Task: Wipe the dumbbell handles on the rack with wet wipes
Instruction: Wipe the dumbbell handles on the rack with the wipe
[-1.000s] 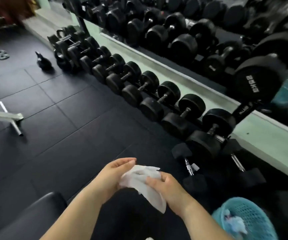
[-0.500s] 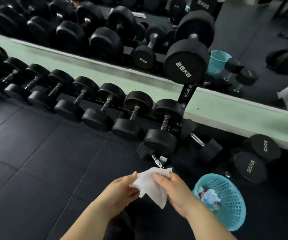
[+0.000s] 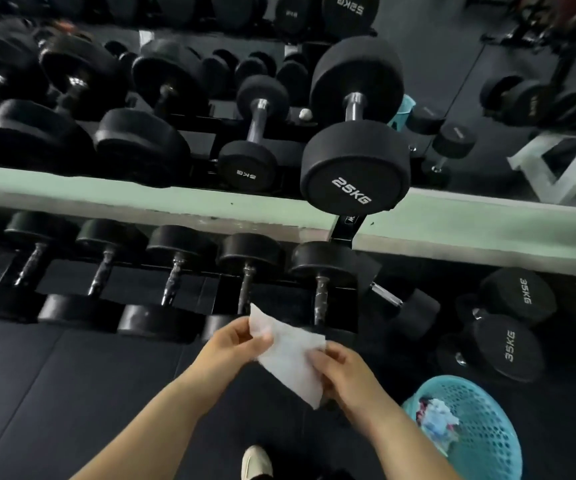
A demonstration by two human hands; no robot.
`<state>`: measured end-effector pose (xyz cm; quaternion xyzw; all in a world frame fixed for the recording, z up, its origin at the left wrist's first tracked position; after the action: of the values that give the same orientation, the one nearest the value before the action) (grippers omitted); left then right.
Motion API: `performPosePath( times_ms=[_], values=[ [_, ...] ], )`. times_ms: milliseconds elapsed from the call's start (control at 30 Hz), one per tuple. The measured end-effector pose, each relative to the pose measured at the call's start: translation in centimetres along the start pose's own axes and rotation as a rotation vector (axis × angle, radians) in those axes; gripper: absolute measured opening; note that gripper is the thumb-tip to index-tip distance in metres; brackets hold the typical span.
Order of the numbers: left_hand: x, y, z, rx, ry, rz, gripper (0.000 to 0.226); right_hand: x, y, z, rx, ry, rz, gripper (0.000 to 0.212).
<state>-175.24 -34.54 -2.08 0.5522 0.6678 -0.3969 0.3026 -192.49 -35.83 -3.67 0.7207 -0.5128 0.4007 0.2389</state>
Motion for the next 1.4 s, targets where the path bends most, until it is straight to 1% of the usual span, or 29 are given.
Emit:
performPosePath(
  times_ms=[67, 100, 200, 267, 367, 400, 433, 467, 500, 533, 567, 600, 633, 700, 733, 800, 867, 900, 967, 1000, 1067, 1100, 1133, 1200, 1233, 1267, 1333, 1367, 1400],
  values=[
    [-0.9, 0.3, 1.3, -0.037, -0.007, 0.036, 0.005, 0.9, 0.7, 1.4, -0.032, -0.015, 0.095, 0.021],
    [-1.2, 0.4, 2.0, -0.063, -0.003, 0.030, 0.004, 1.1, 1.1, 2.1, -0.042, -0.020, 0.119, 0.023],
    [-2.2, 0.0, 3.5, -0.108, 0.006, -0.013, 0.013, 2.2, 2.2, 4.0, -0.014, -0.047, 0.121, 0.024],
    [-3.5, -0.9, 4.4, -0.106, -0.014, -0.059, 0.016, 3.4, 2.6, 5.3, 0.015, -0.038, 0.143, 0.025],
    [-6.3, -1.8, 5.5, -0.080, -0.085, -0.164, 0.033, 6.5, 3.5, 6.9, 0.072, 0.084, 0.233, 0.036],
    [-7.4, -1.9, 5.9, -0.031, -0.116, -0.190, 0.036, 7.8, 4.1, 7.2, 0.111, 0.142, 0.258, 0.033],
    [-8.3, -1.9, 6.1, 0.033, -0.141, -0.170, 0.030, 9.1, 4.7, 7.2, 0.150, 0.182, 0.265, 0.029],
    [-8.9, -1.9, 6.4, 0.077, -0.156, -0.099, 0.022, 9.9, 5.4, 7.3, 0.171, 0.200, 0.229, 0.027],
    [-8.8, -1.6, 7.0, 0.085, -0.152, 0.020, 0.022, 10.1, 6.2, 7.7, 0.170, 0.201, 0.156, 0.028],
    [-8.3, -1.3, 7.8, 0.065, -0.124, 0.171, 0.027, 10.0, 6.9, 8.4, 0.144, 0.187, 0.051, 0.033],
    [-7.7, -1.0, 8.6, 0.010, -0.088, 0.309, 0.035, 9.6, 7.2, 9.0, 0.103, 0.164, -0.057, 0.038],
    [-7.2, -1.0, 9.1, -0.067, -0.060, 0.373, 0.045, 9.3, 7.5, 9.5, 0.060, 0.137, -0.144, 0.039],
    [-6.8, -1.0, 9.5, -0.116, -0.037, 0.366, 0.052, 8.8, 7.5, 10.0, 0.031, 0.112, -0.198, 0.038],
    [-6.4, -1.4, 9.9, -0.140, 0.003, 0.280, 0.053, 8.1, 7.5, 10.6, 0.007, 0.087, -0.231, 0.044],
    [-6.4, -1.5, 10.0, -0.130, 0.014, 0.238, 0.047, 7.9, 7.5, 10.7, -0.009, 0.091, -0.237, 0.048],
    [-6.4, -1.3, 10.2, -0.077, 0.019, 0.223, 0.028, 8.0, 7.7, 10.6, -0.061, 0.128, -0.253, 0.052],
    [-6.4, -1.0, 10.4, -0.050, 0.011, 0.202, 0.024, 8.1, 7.6, 10.6, -0.088, 0.167, -0.250, 0.049],
    [-6.4, -0.9, 10.5, -0.061, -0.005, 0.190, 0.022, 7.9, 7.5, 10.7, -0.086, 0.168, -0.246, 0.048],
    [-5.9, -1.0, 10.9, -0.137, -0.070, 0.234, 0.010, 7.3, 7.2, 11.0, -0.033, 0.136, -0.235, 0.047],
    [-5.8, -1.1, 11.0, -0.164, -0.110, 0.268, 0.013, 7.0, 7.0, 11.1, 0.012, 0.108, -0.202, 0.044],
    [-5.1, -1.3, 11.2, -0.198, -0.165, 0.354, 0.038, 6.4, 6.6, 11.4, 0.098, 0.055, -0.076, 0.029],
    [-4.7, -1.3, 11.4, -0.204, -0.172, 0.408, 0.040, 6.0, 6.3, 11.6, 0.136, 0.047, -0.039, 0.022],
    [-4.5, -1.2, 11.4, -0.193, -0.171, 0.445, 0.038, 5.7, 6.1, 11.9, 0.172, 0.046, -0.050, 0.024],
    [-4.1, -1.1, 11.6, -0.161, -0.169, 0.470, 0.034, 5.2, 5.4, 12.6, 0.240, 0.045, -0.184, 0.038],
    [-3.8, -1.0, 11.7, -0.152, -0.163, 0.471, 0.034, 4.9, 4.9, 13.0, 0.249, 0.051, -0.293, 0.038],
    [-3.5, -0.8, 11.8, -0.159, -0.153, 0.471, 0.033, 4.5, 4.5, 13.4, 0.249, 0.062, -0.419, 0.034],
    [-2.7, -0.5, 12.1, -0.201, -0.123, 0.454, 0.033, 3.9, 3.5, 14.0, 0.196, 0.131, -0.656, 0.021],
    [-2.2, -0.2, 12.2, -0.219, -0.108, 0.445, 0.032, 3.5, 3.1, 14.3, 0.174, 0.149, -0.704, 0.015],
    [-1.8, 0.0, 12.3, -0.230, -0.096, 0.440, 0.032, 3.0, 2.7, 14.6, 0.166, 0.144, -0.716, 0.017]
  ],
)
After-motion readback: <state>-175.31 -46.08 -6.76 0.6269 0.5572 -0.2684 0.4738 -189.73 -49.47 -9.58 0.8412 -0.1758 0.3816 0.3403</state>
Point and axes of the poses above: each hand's wrist, its own z-axis towards the middle knuckle, its own y-axis out of the back of the hand, x = y × z, the point moved 1 cm from there along z, towards the middle knuckle, and after that the axes turned 5 degrees about -z, right-handed, at the moved point
